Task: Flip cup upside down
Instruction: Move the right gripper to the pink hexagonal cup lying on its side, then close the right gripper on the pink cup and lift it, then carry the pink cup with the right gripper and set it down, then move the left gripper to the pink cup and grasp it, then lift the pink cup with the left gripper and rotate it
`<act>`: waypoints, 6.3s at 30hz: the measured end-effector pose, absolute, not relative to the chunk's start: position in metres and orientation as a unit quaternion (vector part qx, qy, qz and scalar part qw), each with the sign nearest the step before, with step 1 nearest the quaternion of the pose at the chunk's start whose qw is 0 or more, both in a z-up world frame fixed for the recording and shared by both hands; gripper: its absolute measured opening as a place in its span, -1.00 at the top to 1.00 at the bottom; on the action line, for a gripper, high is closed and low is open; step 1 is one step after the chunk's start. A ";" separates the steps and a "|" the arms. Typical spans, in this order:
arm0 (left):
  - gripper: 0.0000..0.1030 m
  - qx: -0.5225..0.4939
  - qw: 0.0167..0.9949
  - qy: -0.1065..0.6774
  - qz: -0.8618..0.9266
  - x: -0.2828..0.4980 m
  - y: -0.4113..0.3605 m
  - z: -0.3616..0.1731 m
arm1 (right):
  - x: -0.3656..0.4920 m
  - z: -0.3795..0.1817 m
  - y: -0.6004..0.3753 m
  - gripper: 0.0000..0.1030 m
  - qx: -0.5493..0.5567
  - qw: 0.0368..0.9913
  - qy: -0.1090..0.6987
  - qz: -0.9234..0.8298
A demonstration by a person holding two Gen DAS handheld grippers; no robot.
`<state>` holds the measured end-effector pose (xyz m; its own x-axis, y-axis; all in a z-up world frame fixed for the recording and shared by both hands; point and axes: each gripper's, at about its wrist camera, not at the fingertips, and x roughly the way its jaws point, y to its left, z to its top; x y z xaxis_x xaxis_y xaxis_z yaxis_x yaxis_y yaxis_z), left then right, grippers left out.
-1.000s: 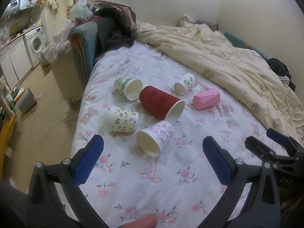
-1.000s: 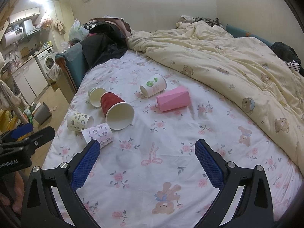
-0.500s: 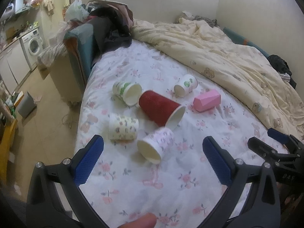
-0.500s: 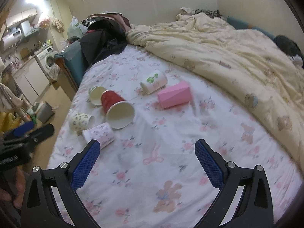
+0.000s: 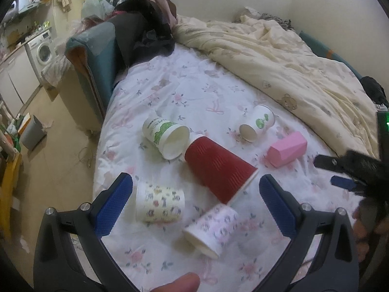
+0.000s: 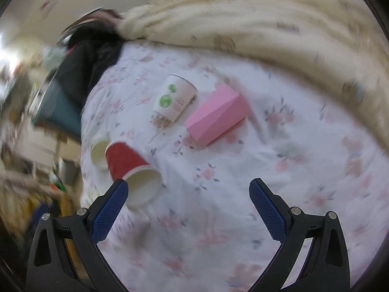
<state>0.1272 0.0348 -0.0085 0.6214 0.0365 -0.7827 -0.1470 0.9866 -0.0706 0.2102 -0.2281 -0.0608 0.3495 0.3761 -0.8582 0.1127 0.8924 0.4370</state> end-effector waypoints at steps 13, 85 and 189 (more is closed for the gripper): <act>-0.99 -0.088 0.870 0.482 0.055 0.168 0.050 -0.051 | 0.309 -0.146 -0.231 -0.65 0.303 0.733 0.610 0.005; -0.99 -0.103 0.853 0.506 0.075 -0.007 0.039 -0.043 | 0.021 -0.148 -0.164 -0.17 0.139 0.701 0.664 0.220; 0.00 -0.060 0.825 0.562 -0.012 0.013 -0.006 -0.041 | 0.040 -0.020 -0.259 -0.79 0.124 0.861 0.463 0.170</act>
<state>0.0127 -0.0055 -0.0411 0.3683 -0.0871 -0.9256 -0.0482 0.9925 -0.1125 0.0401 -0.2587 -0.0199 0.5134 0.4072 -0.7554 -0.1782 0.9116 0.3704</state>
